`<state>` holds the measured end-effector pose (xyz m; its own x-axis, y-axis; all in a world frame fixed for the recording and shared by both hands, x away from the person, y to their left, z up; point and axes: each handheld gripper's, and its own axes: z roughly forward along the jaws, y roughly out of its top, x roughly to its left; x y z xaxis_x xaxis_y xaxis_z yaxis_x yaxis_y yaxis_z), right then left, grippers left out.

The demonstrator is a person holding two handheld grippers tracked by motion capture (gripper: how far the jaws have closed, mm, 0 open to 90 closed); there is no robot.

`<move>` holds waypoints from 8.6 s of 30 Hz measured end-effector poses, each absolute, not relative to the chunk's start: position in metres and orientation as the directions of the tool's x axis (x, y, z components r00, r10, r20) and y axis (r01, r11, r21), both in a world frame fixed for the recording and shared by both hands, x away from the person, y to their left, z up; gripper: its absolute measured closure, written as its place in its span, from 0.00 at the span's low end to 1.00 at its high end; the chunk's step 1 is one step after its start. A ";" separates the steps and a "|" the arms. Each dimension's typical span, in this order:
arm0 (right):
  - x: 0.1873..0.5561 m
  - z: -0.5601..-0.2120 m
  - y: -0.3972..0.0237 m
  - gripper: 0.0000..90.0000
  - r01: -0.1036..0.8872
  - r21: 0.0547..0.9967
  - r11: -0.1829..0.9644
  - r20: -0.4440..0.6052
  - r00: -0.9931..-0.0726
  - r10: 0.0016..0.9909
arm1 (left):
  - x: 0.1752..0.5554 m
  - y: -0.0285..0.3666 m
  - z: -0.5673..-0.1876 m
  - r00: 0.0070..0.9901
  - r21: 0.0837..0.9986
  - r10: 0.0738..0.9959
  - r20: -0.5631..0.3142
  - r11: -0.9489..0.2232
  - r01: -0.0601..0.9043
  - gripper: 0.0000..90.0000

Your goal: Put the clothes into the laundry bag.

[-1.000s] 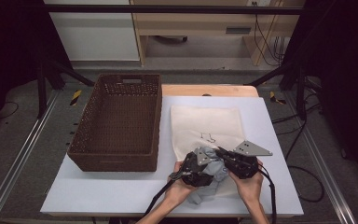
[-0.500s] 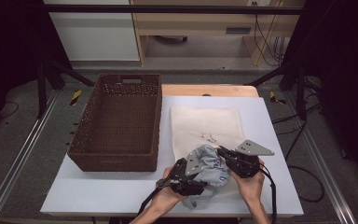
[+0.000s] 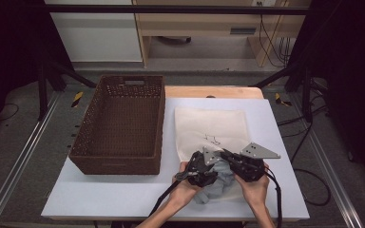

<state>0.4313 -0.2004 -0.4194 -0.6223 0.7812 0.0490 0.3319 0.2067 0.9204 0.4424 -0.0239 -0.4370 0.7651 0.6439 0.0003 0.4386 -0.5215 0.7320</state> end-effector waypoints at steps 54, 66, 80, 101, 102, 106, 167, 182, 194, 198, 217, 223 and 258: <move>0.433 -0.422 -0.199 0.98 0.343 0.913 0.222 0.050 -0.632 0.773 | 0.455 -0.015 -0.446 0.729 0.806 0.684 -0.028 -0.416 0.422 0.82; 0.434 -0.424 -0.199 0.97 0.347 0.908 0.235 0.036 -0.623 0.781 | 0.426 0.007 -0.425 0.797 0.804 0.603 -0.032 -0.458 0.379 0.37; 0.434 -0.424 -0.199 0.97 0.355 0.905 0.234 0.040 -0.619 0.784 | 0.427 0.013 -0.461 0.766 0.730 0.641 -0.054 -0.498 0.468 0.37; 0.432 -0.417 -0.207 0.98 0.339 0.920 0.198 0.064 -0.626 0.777 | 0.445 -0.023 -0.446 0.680 0.779 0.732 0.048 -0.453 0.433 0.82; 0.432 -0.416 -0.207 0.98 0.333 0.922 0.199 0.060 -0.629 0.775 | 0.448 -0.026 -0.448 0.671 0.780 0.741 0.043 -0.444 0.441 0.82; 0.431 -0.416 -0.205 0.98 0.330 0.921 0.204 0.055 -0.631 0.773 | 0.456 -0.031 -0.456 0.656 0.772 0.751 0.076 -0.461 0.438 0.82; 0.433 -0.420 -0.205 0.98 0.350 0.911 0.216 0.057 -0.627 0.777 | 0.453 -0.014 -0.466 0.707 0.807 0.708 0.000 -0.417 0.418 0.59; 0.434 -0.421 -0.205 0.98 0.356 0.909 0.215 0.059 -0.621 0.781 | 0.441 -0.007 -0.478 0.710 0.731 0.703 0.038 -0.504 0.460 0.77; 0.435 -0.421 -0.205 0.98 0.366 0.907 0.209 0.073 -0.626 0.777 | 0.452 -0.028 -0.469 0.658 0.742 0.751 0.052 -0.470 0.478 0.89; 0.434 -0.420 -0.206 0.98 0.362 0.910 0.204 0.076 -0.627 0.775 | 0.463 -0.034 -0.472 0.624 0.753 0.780 0.048 -0.439 0.490 0.89; 0.434 -0.420 -0.207 0.98 0.361 0.909 0.210 0.065 -0.618 0.784 | 0.431 0.007 -0.447 0.733 0.804 0.681 0.007 -0.439 0.400 0.49; 0.434 -0.421 -0.206 0.98 0.361 0.908 0.211 0.064 -0.619 0.783 | 0.437 -0.002 -0.438 0.731 0.816 0.682 0.027 -0.438 0.378 0.68; 0.435 -0.420 -0.208 0.98 0.372 0.905 0.205 0.081 -0.624 0.777 | 0.472 -0.046 -0.484 0.666 0.765 0.746 0.019 -0.439 0.470 0.96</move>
